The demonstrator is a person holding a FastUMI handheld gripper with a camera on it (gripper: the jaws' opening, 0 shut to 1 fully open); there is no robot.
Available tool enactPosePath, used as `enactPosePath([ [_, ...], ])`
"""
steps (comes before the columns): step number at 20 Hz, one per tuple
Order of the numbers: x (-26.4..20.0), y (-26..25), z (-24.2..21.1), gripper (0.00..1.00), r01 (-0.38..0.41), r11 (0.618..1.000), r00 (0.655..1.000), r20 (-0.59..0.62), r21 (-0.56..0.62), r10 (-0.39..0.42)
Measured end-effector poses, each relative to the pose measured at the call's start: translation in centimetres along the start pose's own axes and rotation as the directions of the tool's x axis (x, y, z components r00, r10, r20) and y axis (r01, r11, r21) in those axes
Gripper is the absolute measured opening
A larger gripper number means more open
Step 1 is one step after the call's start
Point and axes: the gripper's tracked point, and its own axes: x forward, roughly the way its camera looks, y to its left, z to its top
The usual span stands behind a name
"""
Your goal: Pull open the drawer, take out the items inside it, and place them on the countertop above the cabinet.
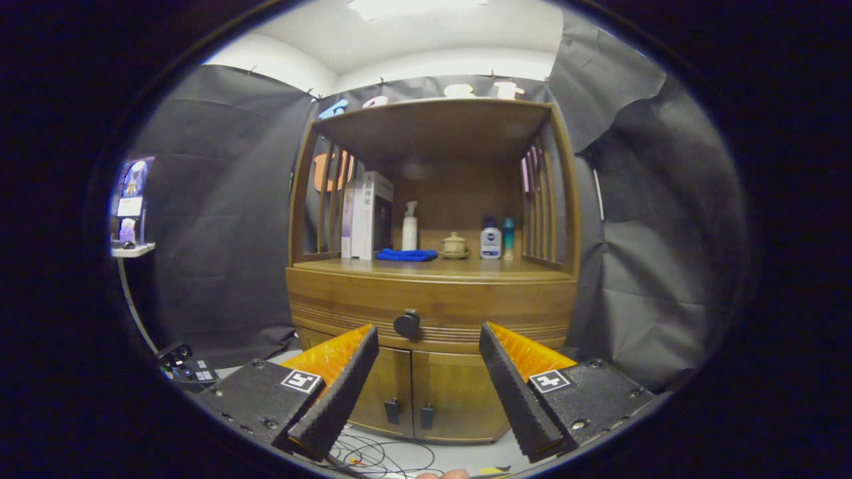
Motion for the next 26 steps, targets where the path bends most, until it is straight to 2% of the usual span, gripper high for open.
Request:
enactPosePath([
  [9,11.6,2.2,-2.6,0.99,0.071,0.996,0.994,-0.078,-0.058,-0.075],
  [14,14.5,1.6,-4.4,0.99,0.098,0.993,0.985,-0.136,-0.059,-0.105],
  [18,15.3,1.3,-4.1,0.97,0.113,0.99,0.983,-0.133,-0.086,-0.124],
  [20,15.8,1.4,-4.4,0.92,0.103,0.991,0.982,-0.148,-0.087,-0.115],
  [22,16.2,1.6,-4.3,0.83,0.1,0.992,0.982,-0.155,-0.082,-0.112],
  [25,16.5,1.8,-4.9,0.6,0.112,0.992,0.975,-0.186,-0.053,-0.12],
  [26,16.4,1.5,-4.9,0.55,0.137,0.989,0.97,-0.195,-0.048,-0.144],
])
